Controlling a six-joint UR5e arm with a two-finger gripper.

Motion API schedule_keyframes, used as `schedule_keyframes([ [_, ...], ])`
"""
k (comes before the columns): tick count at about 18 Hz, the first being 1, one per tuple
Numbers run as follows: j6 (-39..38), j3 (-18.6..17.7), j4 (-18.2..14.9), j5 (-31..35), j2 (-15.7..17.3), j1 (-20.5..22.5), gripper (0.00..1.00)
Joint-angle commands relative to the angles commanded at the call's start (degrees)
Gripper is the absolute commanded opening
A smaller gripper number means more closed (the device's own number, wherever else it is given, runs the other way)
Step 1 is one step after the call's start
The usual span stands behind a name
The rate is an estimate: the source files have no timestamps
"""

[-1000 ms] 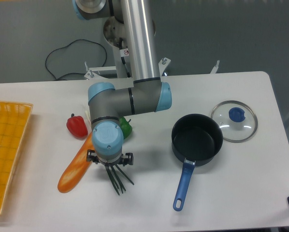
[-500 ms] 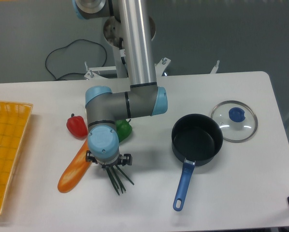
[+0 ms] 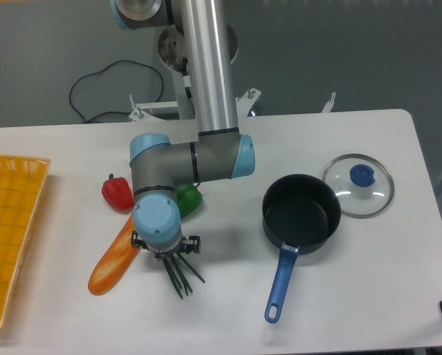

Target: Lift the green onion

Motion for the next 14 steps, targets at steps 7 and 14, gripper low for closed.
schedule_keyframes([
  [7, -0.18, 0.09, -0.18, 0.0, -0.26, 0.0, 0.51],
  [14, -0.09, 0.97, -0.61, -0.35, 0.44, 0.09, 0.22],
])
